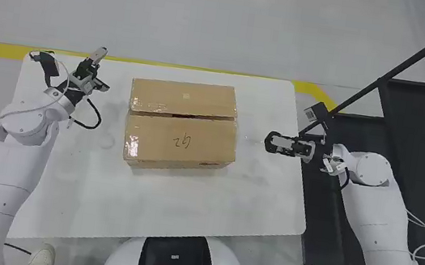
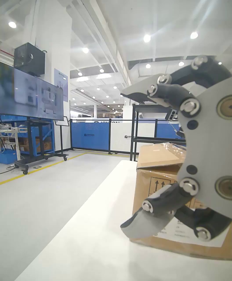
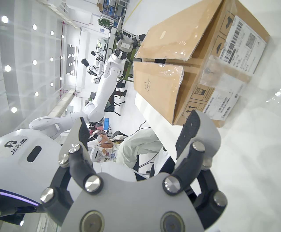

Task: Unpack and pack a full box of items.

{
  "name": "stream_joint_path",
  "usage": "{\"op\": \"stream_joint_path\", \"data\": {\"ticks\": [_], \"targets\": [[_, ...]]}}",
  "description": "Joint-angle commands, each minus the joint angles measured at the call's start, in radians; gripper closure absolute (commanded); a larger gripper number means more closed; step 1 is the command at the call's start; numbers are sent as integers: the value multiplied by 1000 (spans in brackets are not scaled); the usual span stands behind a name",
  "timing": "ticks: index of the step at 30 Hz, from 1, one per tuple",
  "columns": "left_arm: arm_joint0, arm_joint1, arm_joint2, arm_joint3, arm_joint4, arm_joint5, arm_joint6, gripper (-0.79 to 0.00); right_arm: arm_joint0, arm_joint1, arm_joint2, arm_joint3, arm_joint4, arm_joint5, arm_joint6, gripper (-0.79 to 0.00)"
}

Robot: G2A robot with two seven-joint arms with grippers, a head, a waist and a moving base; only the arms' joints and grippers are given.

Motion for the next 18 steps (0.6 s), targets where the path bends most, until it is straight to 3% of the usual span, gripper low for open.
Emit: {"op": "stream_joint_path", "data": {"ticks": [1,5,18], "targets": [[0,3,0,9,37,-14,-23,-785,35,-1,-25,24,-23,-1,-1,-785],[6,11,-9,27,58,-51,-123,-785,111,-4,-87,83,-38,-7,-6,-785],[6,11,-9,27,58,-51,-123,-785,302,-45,-338,272,-30,-90,-90,-785]]}}
